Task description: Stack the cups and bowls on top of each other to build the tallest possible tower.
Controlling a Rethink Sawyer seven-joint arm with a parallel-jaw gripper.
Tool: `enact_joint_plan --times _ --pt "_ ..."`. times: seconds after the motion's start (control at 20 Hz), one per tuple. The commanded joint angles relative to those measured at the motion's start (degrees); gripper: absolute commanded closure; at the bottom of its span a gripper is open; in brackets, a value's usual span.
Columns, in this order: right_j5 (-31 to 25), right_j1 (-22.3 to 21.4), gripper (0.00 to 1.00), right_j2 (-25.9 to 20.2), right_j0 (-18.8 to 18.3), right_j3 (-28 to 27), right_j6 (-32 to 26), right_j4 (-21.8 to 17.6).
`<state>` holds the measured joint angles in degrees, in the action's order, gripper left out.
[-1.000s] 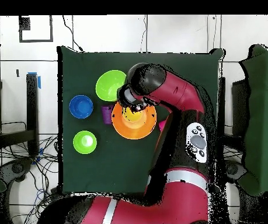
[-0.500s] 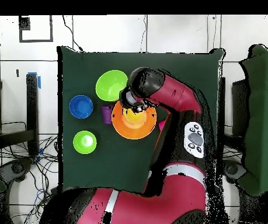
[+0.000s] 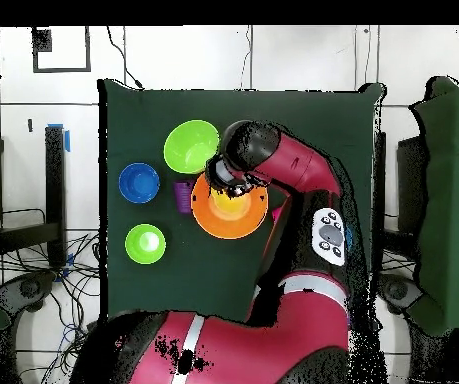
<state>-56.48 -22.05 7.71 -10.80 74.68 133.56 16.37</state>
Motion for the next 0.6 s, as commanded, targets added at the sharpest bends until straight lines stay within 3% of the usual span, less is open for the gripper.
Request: enact_joint_plan --times 0.05,0.4,0.6 --pt "3.67 0.21 1.0 -2.61 1.46 2.83 9.55 1.38" --pt "1.52 -4.35 1.0 -1.14 2.13 6.23 9.52 1.37" --pt "4.15 -6.23 1.0 -0.84 2.28 10.13 8.86 1.51"
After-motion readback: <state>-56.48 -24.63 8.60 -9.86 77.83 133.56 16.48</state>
